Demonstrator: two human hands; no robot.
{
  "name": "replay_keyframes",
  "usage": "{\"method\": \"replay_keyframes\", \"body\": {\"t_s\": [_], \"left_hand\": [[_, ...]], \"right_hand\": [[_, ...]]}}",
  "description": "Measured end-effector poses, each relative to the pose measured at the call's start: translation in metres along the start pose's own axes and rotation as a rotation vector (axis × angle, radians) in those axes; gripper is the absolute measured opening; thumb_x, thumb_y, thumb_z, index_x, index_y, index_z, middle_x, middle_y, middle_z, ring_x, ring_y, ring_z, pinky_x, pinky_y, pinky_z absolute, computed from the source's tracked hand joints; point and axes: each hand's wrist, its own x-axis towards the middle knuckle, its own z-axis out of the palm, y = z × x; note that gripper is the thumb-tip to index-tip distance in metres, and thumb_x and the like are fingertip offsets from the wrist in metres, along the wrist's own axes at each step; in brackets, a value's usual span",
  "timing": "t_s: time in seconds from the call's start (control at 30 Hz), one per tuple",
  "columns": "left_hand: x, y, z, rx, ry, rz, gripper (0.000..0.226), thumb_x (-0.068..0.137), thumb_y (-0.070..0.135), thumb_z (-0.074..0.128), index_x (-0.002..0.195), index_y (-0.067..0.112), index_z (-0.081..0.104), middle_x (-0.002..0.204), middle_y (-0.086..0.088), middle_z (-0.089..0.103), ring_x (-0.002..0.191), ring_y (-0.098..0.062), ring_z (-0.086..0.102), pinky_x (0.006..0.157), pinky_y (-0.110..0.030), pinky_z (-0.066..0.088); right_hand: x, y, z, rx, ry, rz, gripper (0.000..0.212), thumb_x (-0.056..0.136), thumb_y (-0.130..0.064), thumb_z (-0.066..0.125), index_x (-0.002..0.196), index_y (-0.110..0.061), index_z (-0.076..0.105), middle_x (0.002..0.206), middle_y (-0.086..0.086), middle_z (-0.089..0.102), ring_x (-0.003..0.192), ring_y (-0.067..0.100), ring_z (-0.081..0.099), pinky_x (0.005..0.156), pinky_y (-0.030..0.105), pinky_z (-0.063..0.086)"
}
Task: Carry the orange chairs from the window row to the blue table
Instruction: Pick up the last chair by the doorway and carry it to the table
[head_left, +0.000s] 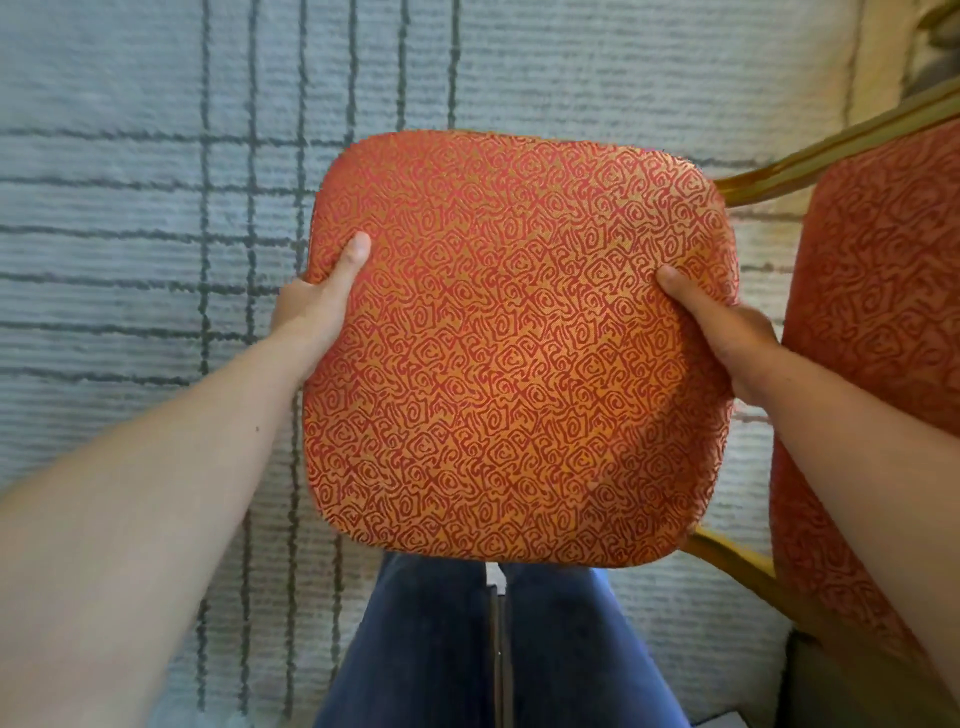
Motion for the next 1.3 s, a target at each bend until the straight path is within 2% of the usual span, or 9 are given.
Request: {"method": "replay_keyframes", "body": {"t_s": [0.2,0.3,0.43,0.5,0.7,0.87,1.0,1.17,1.3], "left_hand": [[-0.070,0.049,-0.078,-0.074,-0.042,0.094,0.092,0.071,0.078,0.055,0.126,0.005,0.059,0.127,-0.017,0.060,0.116,-0.030,0.057,0.088,-0.030,0.041],[-0.110,0.064,-0.116,-0.104,-0.051,0.120,0.101,0.063,0.085,0.055,0.126,0.006,0.060,0.127,-0.017,0.060,0.116,-0.029,0.058,0.098,-0.034,0.045],[-0.150,0.073,-0.147,-0.123,-0.049,0.139,0.131,0.033,0.100,0.048,0.126,0.009,0.061,0.125,-0.015,0.063,0.114,-0.029,0.060,0.102,-0.041,0.045],[-0.162,0.073,-0.153,-0.140,-0.048,0.149,0.130,0.033,0.099,0.049,0.124,0.008,0.062,0.124,-0.016,0.063,0.114,-0.029,0.060,0.102,-0.041,0.045],[-0.177,0.089,-0.157,-0.203,-0.028,0.214,0.091,0.069,0.079,0.057,0.122,0.005,0.061,0.124,-0.018,0.062,0.114,-0.030,0.058,0.088,-0.030,0.042],[-0.178,0.107,-0.150,-0.228,0.011,0.278,0.082,0.076,0.071,0.057,0.120,0.003,0.062,0.122,-0.020,0.062,0.113,-0.031,0.058,0.085,-0.030,0.039],[-0.171,0.136,-0.152,-0.206,0.035,0.307,0.080,0.076,0.072,0.056,0.117,0.004,0.064,0.119,-0.019,0.063,0.112,-0.031,0.058,0.081,-0.028,0.038],[-0.146,0.166,-0.152,-0.232,0.030,0.308,0.085,0.066,0.078,0.059,0.113,0.008,0.067,0.111,-0.014,0.067,0.103,-0.029,0.062,0.081,-0.029,0.043],[-0.112,0.200,-0.158,-0.190,0.009,0.314,0.102,0.046,0.094,0.050,0.106,0.014,0.069,0.103,-0.010,0.069,0.096,-0.028,0.063,0.087,-0.035,0.049]], "right_hand": [[-0.095,-0.054,-0.042,-0.015,-0.023,-0.088,0.099,0.061,-0.071,0.077,0.136,-0.011,0.056,0.125,0.004,0.063,0.105,0.021,0.057,0.095,0.031,0.042],[-0.137,-0.072,-0.060,-0.020,-0.035,-0.129,0.116,0.040,-0.080,0.079,0.133,-0.014,0.061,0.123,0.004,0.067,0.108,0.021,0.062,0.101,0.035,0.045],[-0.173,-0.084,-0.081,-0.010,-0.052,-0.148,0.129,0.019,-0.086,0.079,0.128,-0.016,0.065,0.116,0.004,0.071,0.109,0.026,0.065,0.107,0.046,0.045],[-0.181,-0.083,-0.087,0.005,-0.047,-0.149,0.127,0.020,-0.086,0.080,0.127,-0.017,0.065,0.115,0.004,0.071,0.108,0.026,0.065,0.106,0.046,0.045],[-0.197,-0.089,-0.095,0.049,-0.016,-0.248,0.120,0.026,-0.085,0.078,0.121,-0.013,0.068,0.109,0.006,0.072,0.101,0.026,0.067,0.103,0.043,0.049],[-0.195,-0.100,-0.105,0.085,0.009,-0.322,0.115,0.029,-0.084,0.078,0.118,-0.012,0.069,0.105,0.006,0.073,0.099,0.026,0.068,0.100,0.043,0.051],[-0.181,-0.115,-0.107,0.127,0.033,-0.281,0.124,0.026,-0.089,0.077,0.123,-0.013,0.066,0.114,0.007,0.071,0.104,0.027,0.066,0.102,0.043,0.050],[-0.165,-0.145,-0.099,0.157,0.007,-0.279,0.100,0.050,-0.071,0.084,0.127,-0.010,0.063,0.113,0.009,0.070,0.103,0.027,0.065,0.096,0.037,0.049],[-0.145,-0.188,-0.084,0.156,-0.018,-0.264,0.104,0.036,-0.076,0.084,0.117,-0.013,0.067,0.105,0.007,0.073,0.097,0.026,0.068,0.099,0.043,0.052]]}}
